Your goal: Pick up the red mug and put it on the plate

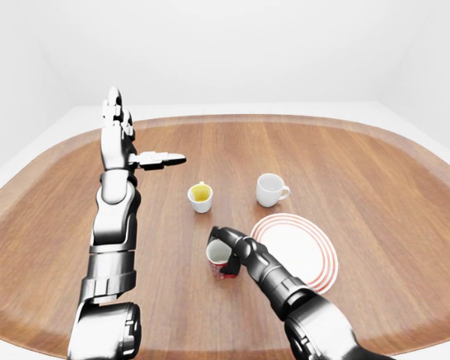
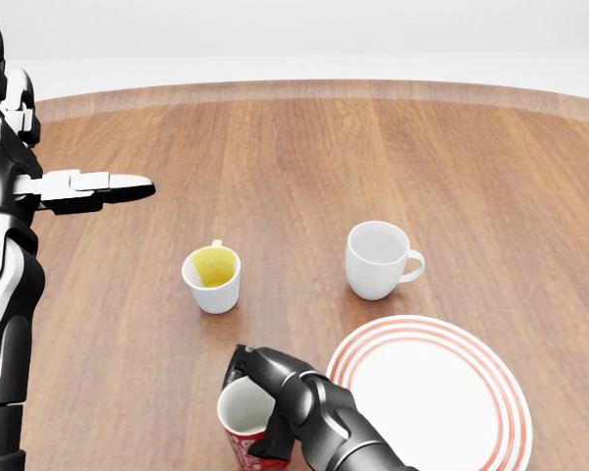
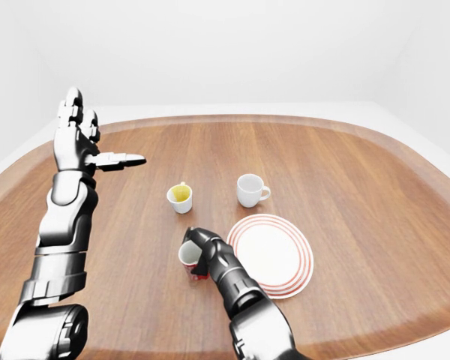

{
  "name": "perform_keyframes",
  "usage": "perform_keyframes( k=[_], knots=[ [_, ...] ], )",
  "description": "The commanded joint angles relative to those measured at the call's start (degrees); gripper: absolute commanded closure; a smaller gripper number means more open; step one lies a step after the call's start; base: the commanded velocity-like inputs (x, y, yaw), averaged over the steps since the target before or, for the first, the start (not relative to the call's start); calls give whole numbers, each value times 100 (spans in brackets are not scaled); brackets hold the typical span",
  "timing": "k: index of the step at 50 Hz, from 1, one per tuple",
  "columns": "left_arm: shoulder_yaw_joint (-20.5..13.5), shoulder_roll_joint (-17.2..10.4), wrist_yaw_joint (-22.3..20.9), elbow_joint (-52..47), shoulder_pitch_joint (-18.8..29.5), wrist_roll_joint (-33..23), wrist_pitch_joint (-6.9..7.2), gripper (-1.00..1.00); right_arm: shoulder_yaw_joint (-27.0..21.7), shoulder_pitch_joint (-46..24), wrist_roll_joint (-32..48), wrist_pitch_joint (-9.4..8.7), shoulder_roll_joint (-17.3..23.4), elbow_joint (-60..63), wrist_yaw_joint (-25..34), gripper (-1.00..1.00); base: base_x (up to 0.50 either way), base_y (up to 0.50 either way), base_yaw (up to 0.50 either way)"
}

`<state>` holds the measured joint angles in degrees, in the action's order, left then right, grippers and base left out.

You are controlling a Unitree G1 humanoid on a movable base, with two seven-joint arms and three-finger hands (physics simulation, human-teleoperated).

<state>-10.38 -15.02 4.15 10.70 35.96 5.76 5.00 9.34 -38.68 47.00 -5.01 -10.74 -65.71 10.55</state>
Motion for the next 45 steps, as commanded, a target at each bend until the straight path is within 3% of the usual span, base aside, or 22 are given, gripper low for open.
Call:
perform_keyframes(
  k=[1,14,28,34,45],
  knots=[
    [-5,-5,3,11,3,4,0,-100,63,46,125,1,6,-79,-240,100,0,0,0],
    [-13,-15,0,-6,-17,17,0,-100,91,173,204,1,100,567,8,100,0,0,0],
    [6,-2,11,-16,-6,-8,0,-100,108,912,554,1,492,3148,1149,100,0,0,0],
    [22,13,17,-40,27,-26,0,-100,62,1074,660,1,627,3726,1425,100,0,0,0],
    [20,9,16,-103,56,-38,0,-100,-150,1269,601,1,917,3974,1469,100,0,0,0]
  ],
)
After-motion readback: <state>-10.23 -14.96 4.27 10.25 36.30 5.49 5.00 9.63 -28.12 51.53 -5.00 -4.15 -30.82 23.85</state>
